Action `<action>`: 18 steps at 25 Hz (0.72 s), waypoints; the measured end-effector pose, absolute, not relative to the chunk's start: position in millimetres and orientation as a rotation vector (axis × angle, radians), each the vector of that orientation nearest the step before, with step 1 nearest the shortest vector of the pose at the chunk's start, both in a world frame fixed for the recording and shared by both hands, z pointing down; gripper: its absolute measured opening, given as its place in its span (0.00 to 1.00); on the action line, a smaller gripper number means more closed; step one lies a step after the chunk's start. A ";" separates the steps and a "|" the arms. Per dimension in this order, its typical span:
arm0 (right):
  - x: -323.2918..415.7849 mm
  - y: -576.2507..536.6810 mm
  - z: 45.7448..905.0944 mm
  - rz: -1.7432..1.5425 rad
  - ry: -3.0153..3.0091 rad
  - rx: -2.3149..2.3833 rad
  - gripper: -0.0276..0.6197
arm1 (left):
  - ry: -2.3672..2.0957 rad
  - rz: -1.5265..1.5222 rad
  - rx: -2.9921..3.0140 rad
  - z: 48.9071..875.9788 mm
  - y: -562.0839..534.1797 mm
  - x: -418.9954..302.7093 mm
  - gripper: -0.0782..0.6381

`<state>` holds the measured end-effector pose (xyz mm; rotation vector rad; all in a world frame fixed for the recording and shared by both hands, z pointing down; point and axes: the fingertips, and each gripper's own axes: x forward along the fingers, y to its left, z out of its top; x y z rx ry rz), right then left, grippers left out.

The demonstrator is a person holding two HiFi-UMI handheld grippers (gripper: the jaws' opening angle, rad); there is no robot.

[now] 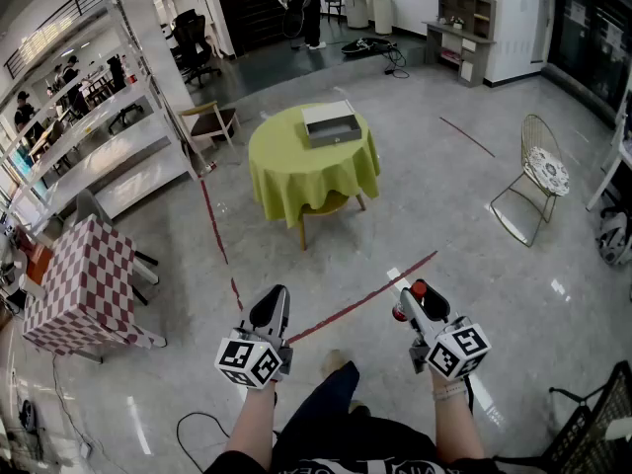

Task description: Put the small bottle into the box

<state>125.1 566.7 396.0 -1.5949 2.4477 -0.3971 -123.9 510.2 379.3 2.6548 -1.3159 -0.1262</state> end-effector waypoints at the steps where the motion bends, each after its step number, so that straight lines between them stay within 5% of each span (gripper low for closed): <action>1: 126.0 562.5 395.8 -0.398 2.445 -1.601 0.28 | -1.314 -0.130 2.653 379.5 505.7 -124.3 0.14; 18: 125.1 448.8 402.0 -0.378 2.487 -1.629 0.28 | -1.346 -0.148 2.636 396.9 384.1 -124.8 0.14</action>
